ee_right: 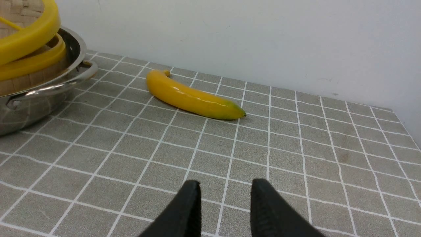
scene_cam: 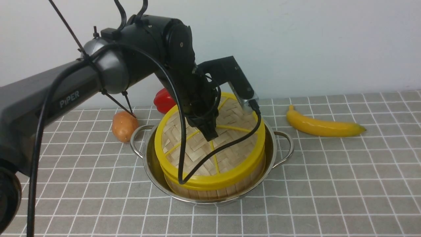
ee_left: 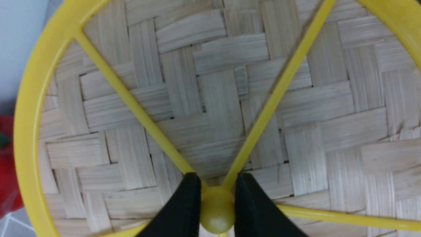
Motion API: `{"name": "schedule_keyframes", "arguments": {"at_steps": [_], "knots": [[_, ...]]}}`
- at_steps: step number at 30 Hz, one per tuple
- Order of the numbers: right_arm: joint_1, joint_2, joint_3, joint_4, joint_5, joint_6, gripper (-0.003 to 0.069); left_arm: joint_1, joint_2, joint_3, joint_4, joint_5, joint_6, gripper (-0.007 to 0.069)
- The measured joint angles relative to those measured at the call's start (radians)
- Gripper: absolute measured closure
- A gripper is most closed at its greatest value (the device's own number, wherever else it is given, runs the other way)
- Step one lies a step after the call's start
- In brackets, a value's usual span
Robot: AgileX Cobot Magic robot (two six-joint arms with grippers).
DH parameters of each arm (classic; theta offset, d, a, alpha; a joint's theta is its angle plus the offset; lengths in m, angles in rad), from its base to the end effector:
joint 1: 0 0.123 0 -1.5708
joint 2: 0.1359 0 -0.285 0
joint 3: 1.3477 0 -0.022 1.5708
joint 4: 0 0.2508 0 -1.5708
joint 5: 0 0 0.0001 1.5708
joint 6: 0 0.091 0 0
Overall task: Place the steamer in the pot on the grey tablecloth, and put the lid on the steamer.
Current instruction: 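Place the yellow bamboo steamer lid onto the steamer in the pot with the left gripper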
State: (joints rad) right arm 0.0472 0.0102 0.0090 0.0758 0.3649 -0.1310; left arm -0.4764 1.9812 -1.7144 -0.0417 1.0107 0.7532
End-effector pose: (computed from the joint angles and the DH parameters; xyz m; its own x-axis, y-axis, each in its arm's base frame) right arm 0.0536 0.0050 0.1769 -0.2864 -0.0737 -0.9553 -0.0904 0.9947 -0.0497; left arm 0.3828 -0.2012 0.2589 -0.3004 0.9059 -0.2986 0.9007 0.3725 0.2238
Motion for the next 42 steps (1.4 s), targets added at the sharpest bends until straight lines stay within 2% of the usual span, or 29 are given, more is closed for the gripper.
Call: {"name": "schedule_keyframes", "arguments": {"at_steps": [26, 37, 42], "knots": [[0.0, 0.0, 0.0, 0.001, 0.0, 0.0, 0.0419, 0.0, 0.053, 0.0, -0.004, -0.077, -0.011, 0.0501], [0.0, 0.0, 0.0, 0.001, 0.0, 0.0, 0.0419, 0.0, 0.053, -0.003, -0.003, -0.077, -0.16, 0.0501], [0.0, 0.0, 0.0, 0.001, 0.0, 0.0, 0.0419, 0.002, 0.053, -0.004, -0.003, -0.073, -0.276, 0.0501]]}}
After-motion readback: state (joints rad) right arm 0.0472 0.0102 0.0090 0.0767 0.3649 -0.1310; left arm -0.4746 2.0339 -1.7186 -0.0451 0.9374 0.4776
